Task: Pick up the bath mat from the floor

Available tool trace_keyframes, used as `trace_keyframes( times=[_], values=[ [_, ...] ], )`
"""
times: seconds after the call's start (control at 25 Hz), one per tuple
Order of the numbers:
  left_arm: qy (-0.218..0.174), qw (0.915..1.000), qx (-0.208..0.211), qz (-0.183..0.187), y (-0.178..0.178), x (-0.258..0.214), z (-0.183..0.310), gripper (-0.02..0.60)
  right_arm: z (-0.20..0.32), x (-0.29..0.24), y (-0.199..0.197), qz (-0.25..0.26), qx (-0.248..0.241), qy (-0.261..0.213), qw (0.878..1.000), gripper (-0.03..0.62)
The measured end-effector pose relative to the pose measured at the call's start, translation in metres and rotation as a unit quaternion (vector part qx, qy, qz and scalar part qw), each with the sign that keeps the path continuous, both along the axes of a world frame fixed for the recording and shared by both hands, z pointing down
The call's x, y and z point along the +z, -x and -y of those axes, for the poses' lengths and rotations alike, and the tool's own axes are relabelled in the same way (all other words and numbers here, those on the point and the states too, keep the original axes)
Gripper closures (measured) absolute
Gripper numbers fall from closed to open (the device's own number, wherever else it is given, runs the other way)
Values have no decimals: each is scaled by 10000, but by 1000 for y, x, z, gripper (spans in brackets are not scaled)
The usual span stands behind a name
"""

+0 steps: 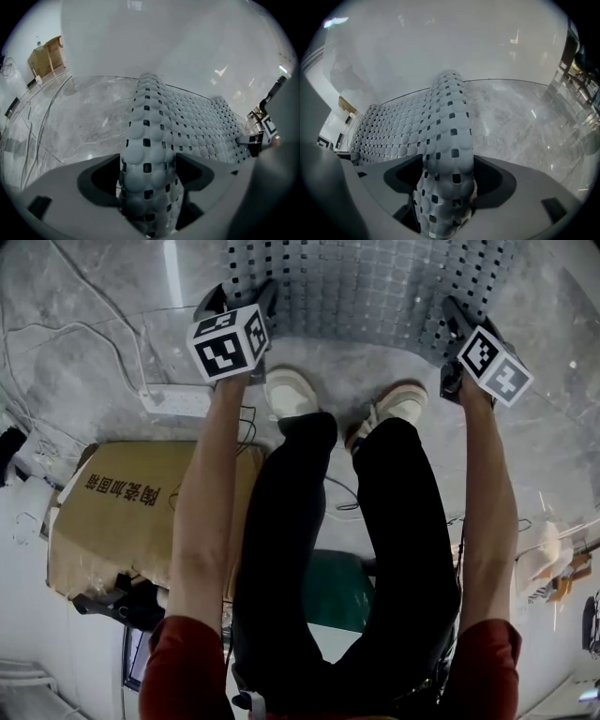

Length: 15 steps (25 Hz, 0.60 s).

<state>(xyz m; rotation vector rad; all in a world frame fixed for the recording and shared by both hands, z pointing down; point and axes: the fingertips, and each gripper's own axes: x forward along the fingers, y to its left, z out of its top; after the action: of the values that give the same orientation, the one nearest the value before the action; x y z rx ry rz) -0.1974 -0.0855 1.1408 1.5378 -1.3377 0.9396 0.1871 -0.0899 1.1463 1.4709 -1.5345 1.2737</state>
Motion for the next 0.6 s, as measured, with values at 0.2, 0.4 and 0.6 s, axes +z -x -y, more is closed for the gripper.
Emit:
trace_keyframes(
  times=[0.2, 0.4, 0.6],
  values=[
    [118, 9998, 103, 124, 0, 0, -2, 215, -1, -3, 4, 94, 12, 32, 10000, 273],
    [312, 9993, 146, 108, -4, -5, -4, 249, 0, -10, 10, 287, 37, 33, 9996, 331],
    [384, 9992, 44, -30, -17, -13, -8, 310, -3, -20, 17, 311, -9, 42, 9995, 401]
  ],
)
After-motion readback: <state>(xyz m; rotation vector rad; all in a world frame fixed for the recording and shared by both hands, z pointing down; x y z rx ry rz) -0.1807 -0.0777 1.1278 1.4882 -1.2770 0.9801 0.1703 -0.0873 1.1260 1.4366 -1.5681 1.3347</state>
